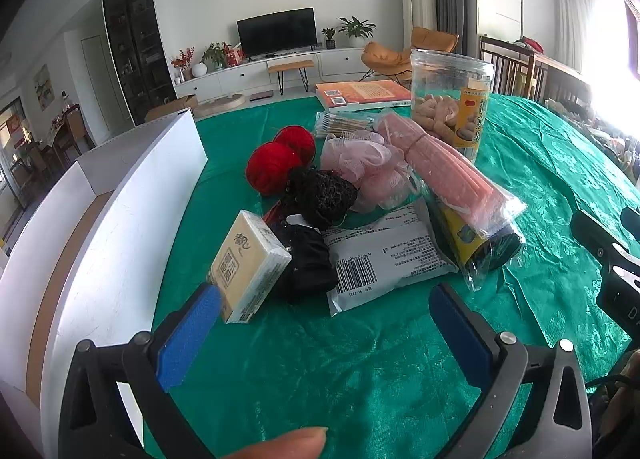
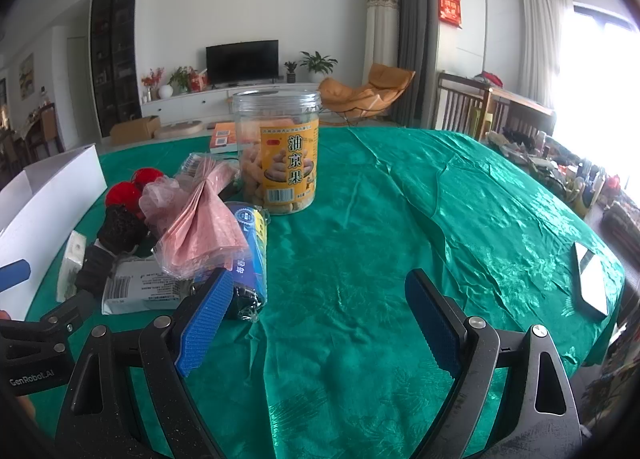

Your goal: Organize soft objects

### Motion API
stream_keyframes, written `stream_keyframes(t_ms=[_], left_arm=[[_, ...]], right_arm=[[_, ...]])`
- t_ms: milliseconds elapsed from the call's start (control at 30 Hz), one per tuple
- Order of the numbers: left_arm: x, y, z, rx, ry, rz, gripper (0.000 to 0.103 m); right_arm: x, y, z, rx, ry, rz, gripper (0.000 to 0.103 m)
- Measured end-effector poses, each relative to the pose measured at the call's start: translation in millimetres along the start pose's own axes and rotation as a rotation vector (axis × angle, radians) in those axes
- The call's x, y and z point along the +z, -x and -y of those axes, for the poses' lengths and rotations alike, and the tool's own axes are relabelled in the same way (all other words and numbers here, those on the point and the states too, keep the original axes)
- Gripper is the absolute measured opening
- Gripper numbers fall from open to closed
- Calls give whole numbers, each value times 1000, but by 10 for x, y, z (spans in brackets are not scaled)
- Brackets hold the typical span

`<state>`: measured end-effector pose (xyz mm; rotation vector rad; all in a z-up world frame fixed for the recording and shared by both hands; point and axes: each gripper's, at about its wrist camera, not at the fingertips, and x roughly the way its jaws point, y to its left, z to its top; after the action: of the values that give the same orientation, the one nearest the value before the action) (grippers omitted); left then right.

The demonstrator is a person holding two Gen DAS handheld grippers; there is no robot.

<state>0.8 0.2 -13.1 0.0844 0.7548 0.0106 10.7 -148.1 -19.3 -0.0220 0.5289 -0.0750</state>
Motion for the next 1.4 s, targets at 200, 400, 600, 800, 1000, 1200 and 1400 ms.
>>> stream_keyframes(t_ms=[200, 400, 600, 800, 1000, 1200, 1400], left_arm=[[-3, 6, -1, 1, -2, -2, 103], [-23, 11, 3, 4, -11, -6, 103], [-34, 3, 13, 1, -12, -11, 103], [-30, 25, 33, 3, -21, -9, 103], [-38, 12, 52, 5, -31, -17, 103], [-61, -2, 51, 7, -33, -24, 103], [-62, -11, 32, 8, -27, -25, 103]], right_arm=[[1, 1, -3, -1, 0, 0, 90], [2, 3, -5, 0, 0, 0, 90], [1, 3, -4, -1, 1, 0, 90], [-11, -4, -17, 5, 6, -3, 90], [-9, -13, -27, 11, 6, -8, 90], [-13, -15, -28, 11, 6, -8, 90], [-24, -26, -29, 14, 7, -13, 90]])
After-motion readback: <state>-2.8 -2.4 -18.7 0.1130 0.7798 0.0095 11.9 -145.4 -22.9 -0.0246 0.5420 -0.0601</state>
